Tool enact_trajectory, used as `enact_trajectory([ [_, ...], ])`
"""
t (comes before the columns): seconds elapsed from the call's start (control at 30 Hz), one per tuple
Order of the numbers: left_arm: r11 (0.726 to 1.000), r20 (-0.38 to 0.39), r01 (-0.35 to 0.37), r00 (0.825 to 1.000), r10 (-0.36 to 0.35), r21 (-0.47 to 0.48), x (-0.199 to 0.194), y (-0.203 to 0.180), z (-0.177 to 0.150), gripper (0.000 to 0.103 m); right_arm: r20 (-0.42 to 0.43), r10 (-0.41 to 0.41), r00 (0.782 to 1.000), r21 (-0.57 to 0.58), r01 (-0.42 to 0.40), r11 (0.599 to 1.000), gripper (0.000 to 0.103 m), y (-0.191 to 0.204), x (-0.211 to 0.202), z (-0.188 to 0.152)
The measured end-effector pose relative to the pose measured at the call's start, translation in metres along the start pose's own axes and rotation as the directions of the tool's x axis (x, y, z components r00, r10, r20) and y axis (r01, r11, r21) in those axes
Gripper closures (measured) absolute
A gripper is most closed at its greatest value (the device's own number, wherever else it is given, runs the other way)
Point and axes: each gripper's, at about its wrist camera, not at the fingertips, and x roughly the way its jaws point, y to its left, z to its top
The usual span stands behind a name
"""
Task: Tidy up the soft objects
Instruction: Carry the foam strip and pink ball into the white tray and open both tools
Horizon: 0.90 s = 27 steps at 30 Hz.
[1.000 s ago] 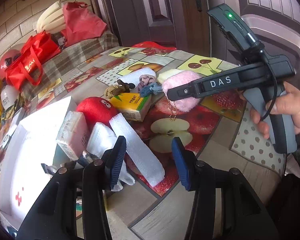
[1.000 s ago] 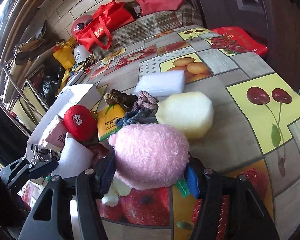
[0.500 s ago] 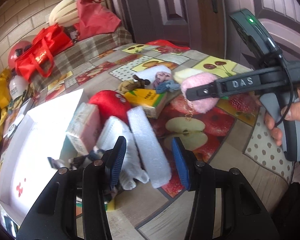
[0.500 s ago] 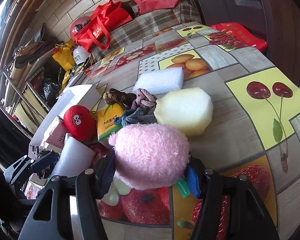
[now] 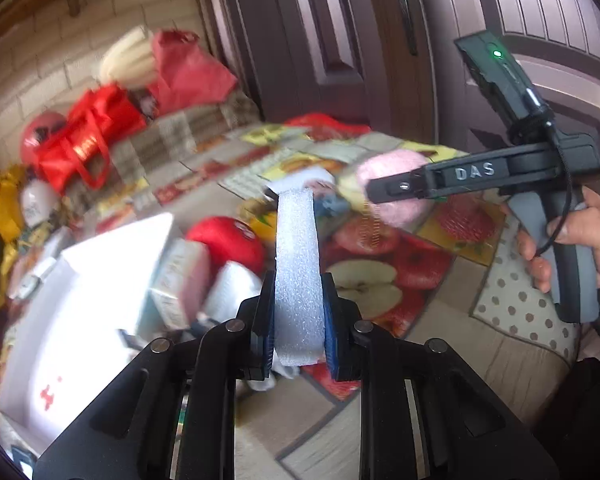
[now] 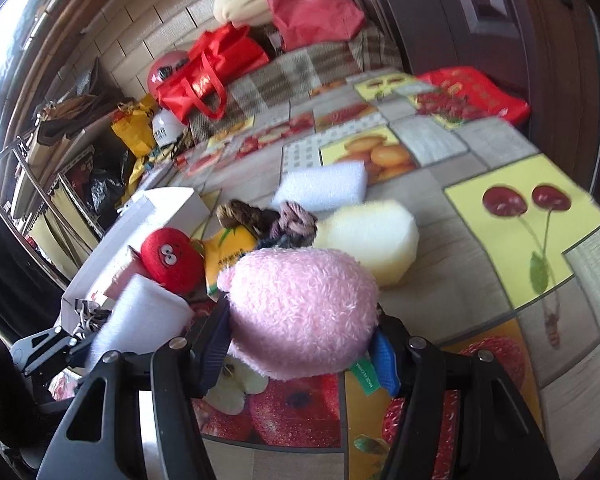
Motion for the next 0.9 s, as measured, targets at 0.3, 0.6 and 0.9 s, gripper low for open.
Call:
enact_trajectory([
  [0.3, 0.991, 0.124, -0.119, 0.984, 0.126, -0.062, -0.035, 0.031, -0.012, 0.085, 0.265, 0.027, 0.964, -0.094, -0.002, 0.996, 0.042, 0.037, -0.038, -0.007],
  [0.6, 0.965, 0.140, -0.181, 0.968, 0.209, -0.192, -0.051, 0.070, -0.028, 0.084, 0.315, 0.061, 0.947, -0.196, 0.002, 0.981, 0.041, 0.078, -0.029, -0.013],
  [0.9, 0.923, 0.111, -0.223, 0.957, 0.269, -0.315, -0.057, 0.111, -0.045, 0.084, 0.297, 0.102, 0.950, -0.308, -0.006, 0.951, 0.041, 0.119, -0.014, -0.021],
])
